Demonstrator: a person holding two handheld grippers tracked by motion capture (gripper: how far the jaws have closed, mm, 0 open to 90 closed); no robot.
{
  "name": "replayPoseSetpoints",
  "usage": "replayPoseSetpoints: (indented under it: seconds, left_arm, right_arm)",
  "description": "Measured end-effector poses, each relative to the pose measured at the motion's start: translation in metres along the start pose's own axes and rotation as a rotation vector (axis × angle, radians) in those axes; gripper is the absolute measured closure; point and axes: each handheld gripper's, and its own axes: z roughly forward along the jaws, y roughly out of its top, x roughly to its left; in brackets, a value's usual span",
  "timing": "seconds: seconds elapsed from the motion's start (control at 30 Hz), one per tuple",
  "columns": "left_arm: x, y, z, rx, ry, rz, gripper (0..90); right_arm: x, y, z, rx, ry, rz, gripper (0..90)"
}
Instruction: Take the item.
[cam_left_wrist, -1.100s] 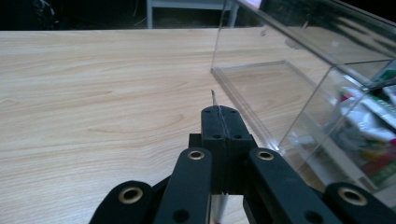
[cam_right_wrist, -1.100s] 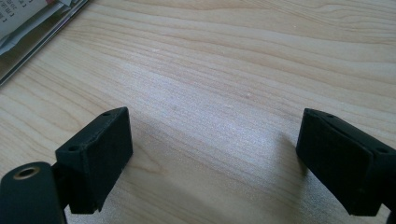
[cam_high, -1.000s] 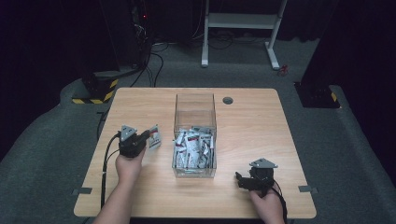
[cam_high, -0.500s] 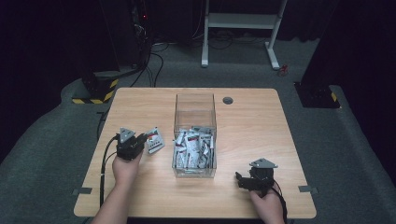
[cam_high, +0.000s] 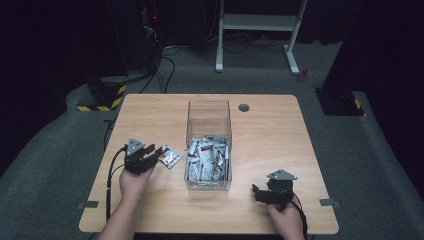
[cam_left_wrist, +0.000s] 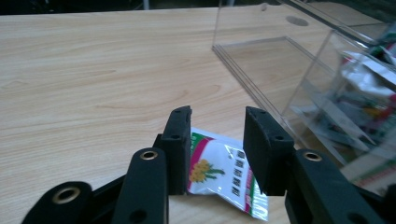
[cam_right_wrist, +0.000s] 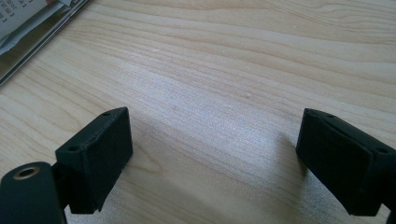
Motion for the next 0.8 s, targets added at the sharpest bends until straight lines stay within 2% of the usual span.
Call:
replayPoseSetpoints:
  seconds: [0.1, 0.3, 0.53, 0.67, 0.8]
  left_arm:
    - [-0.002, -0.001, -0.004, 0.006, -0.014, 0.006, 57.9]
    - [-0.005, -0.003, -0.016, 0.019, -0.016, 0.019, 52.6]
    - [-0.003, -0.01, -0.028, 0.038, -0.037, 0.025, 47.4]
    - [-0.002, -0.015, -0.035, 0.044, -0.043, 0.042, 42.9]
    - [0.001, -0.02, -0.041, 0.063, -0.061, 0.041, 37.2]
  right_arm:
    - [0.0, 0.0, 0.0, 0.0, 0.0, 0.0, 10.5]
    - [0.0, 0.0, 0.0, 0.0, 0.0, 0.001, 10.5]
    - [0.0, 0.0, 0.0, 0.0, 0.0, 0.001, 10.5]
    - [0.0, 0.0, 0.0, 0.0, 0.0, 0.001, 10.5]
    - [0.0, 0.0, 0.0, 0.0, 0.0, 0.001, 10.5]
